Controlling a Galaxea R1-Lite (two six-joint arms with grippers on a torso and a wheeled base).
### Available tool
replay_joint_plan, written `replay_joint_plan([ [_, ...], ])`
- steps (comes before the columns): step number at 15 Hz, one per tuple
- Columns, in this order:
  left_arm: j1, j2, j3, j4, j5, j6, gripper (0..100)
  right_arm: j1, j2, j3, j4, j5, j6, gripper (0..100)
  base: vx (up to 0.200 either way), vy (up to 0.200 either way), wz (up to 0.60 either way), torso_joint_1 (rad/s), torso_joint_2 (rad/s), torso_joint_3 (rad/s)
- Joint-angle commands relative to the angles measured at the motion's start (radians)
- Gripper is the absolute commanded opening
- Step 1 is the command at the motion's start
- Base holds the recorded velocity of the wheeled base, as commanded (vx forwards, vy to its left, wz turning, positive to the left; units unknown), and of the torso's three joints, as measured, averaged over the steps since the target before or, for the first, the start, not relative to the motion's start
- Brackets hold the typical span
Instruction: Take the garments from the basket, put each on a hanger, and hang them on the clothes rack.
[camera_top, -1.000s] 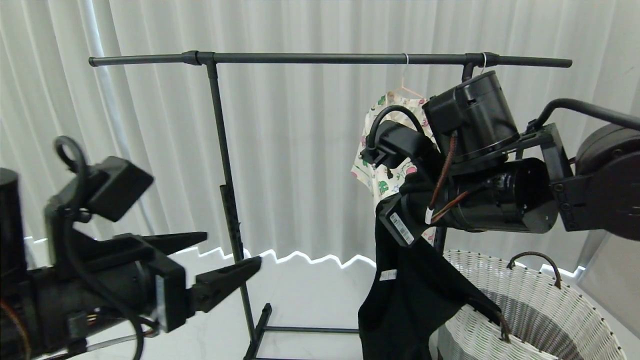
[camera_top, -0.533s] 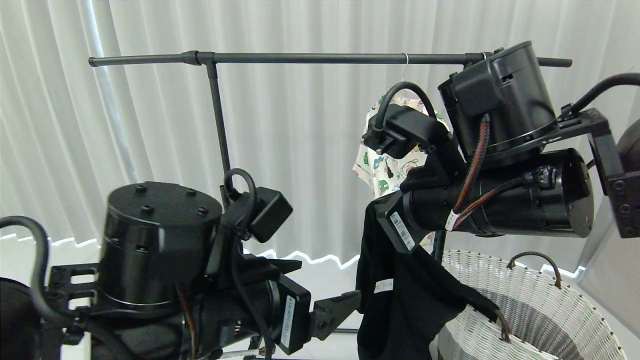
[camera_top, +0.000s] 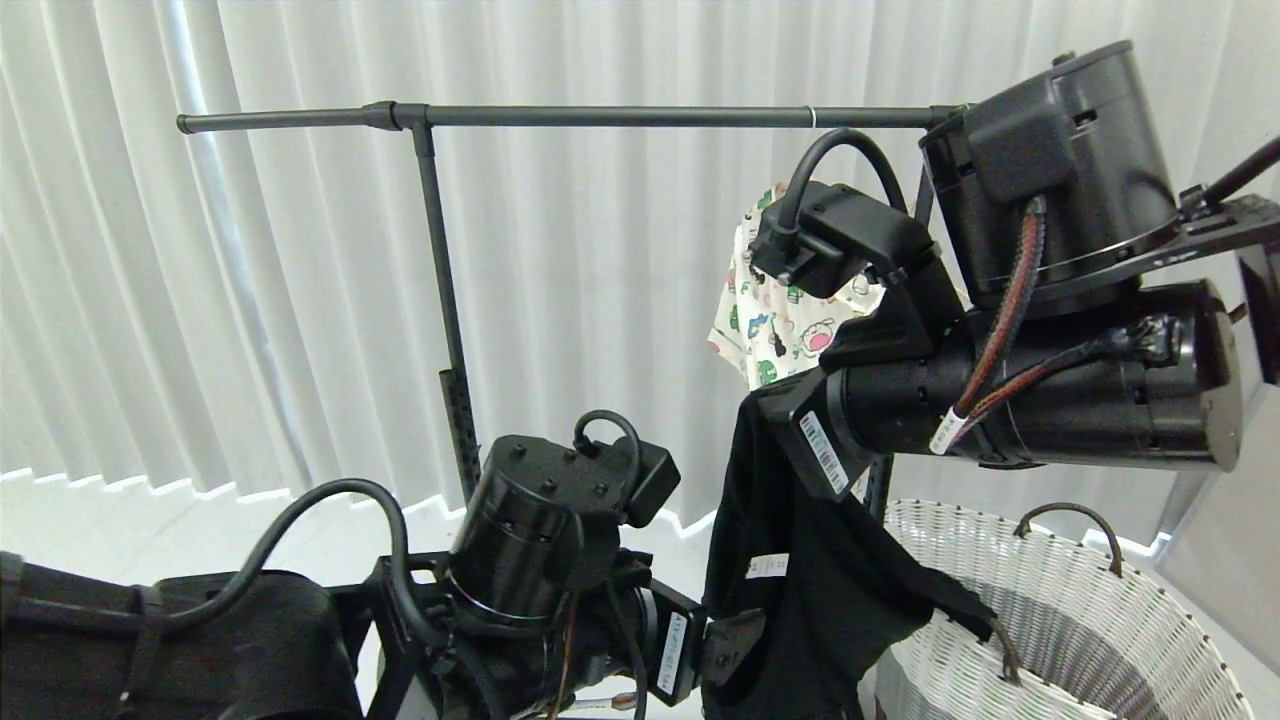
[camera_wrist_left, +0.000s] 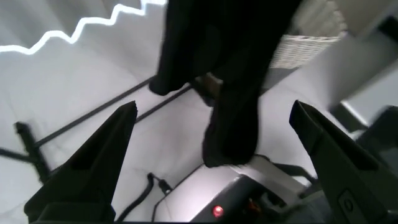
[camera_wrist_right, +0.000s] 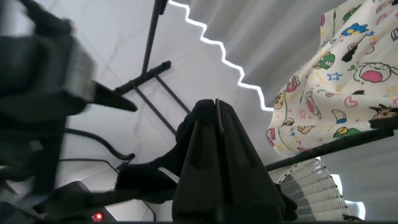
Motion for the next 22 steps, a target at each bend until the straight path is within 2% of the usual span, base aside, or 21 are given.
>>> replay_joint_plan([
  [1,0.004,0.103,0.006,-0.040,0.056,-0.002,100,0.004,-0.021,0.006,0.000,0.000,0.004,0,0.000,0.000,0.00,0.000,0.00,0.000],
  [7,0.017,0.125,0.092,-0.046,0.116,-0.011,100,0.004,-0.022,0.006,0.000,0.000,0.007,0,0.000,0.000,0.00,0.000,0.00,0.000],
  [8,0.024,0.120,0.090,-0.046,0.116,-0.011,0,0.002,-0.021,0.006,0.000,0.000,0.007,0,0.000,0.000,0.00,0.000,0.00,0.000],
  [10,0.025,0.117,0.092,-0.060,0.122,-0.011,0,0.002,-0.021,0.009,0.000,0.000,0.007,0,0.000,0.000,0.00,0.000,0.00,0.000],
  [11,0.025,0.117,0.096,-0.060,0.165,-0.011,0,-0.001,-0.021,0.015,0.000,-0.002,0.007,0,0.000,0.000,0.00,0.000,0.00,0.000],
  [12,0.025,0.114,0.107,-0.061,0.246,-0.013,0,-0.022,-0.022,0.039,-0.001,-0.011,0.009,0,0.000,0.000,0.00,0.000,0.00,0.000],
  [13,0.027,0.080,0.108,-0.060,0.275,-0.010,0,-0.044,-0.024,0.056,-0.003,-0.020,0.007,0,0.000,0.000,0.00,0.000,0.00,0.000],
  [15,0.059,-0.015,0.105,-0.050,0.260,0.001,0,-0.081,-0.035,0.069,-0.003,-0.048,0.007,0,0.000,0.000,0.00,0.000,0.00,0.000],
  [16,0.097,-0.096,0.096,0.000,0.243,0.035,0,-0.110,-0.041,0.070,-0.003,-0.077,0.007,0,0.000,0.000,0.00,0.000,0.00,0.000],
  [18,0.168,-0.237,0.042,0.167,0.203,0.113,0,-0.154,-0.059,0.070,-0.004,-0.108,0.003,0,0.000,0.000,0.00,0.000,0.00,0.000],
  [20,0.209,-0.338,-0.100,0.381,0.131,0.162,0,-0.191,-0.074,0.072,-0.004,-0.135,0.001,0,0.000,0.000,0.00,0.000,0.00,0.000],
  [22,0.211,-0.358,-0.280,0.540,0.119,0.167,0,-0.225,-0.085,0.070,-0.004,-0.158,0.000,0,0.000,0.000,0.00,0.000,0.00,0.000],
])
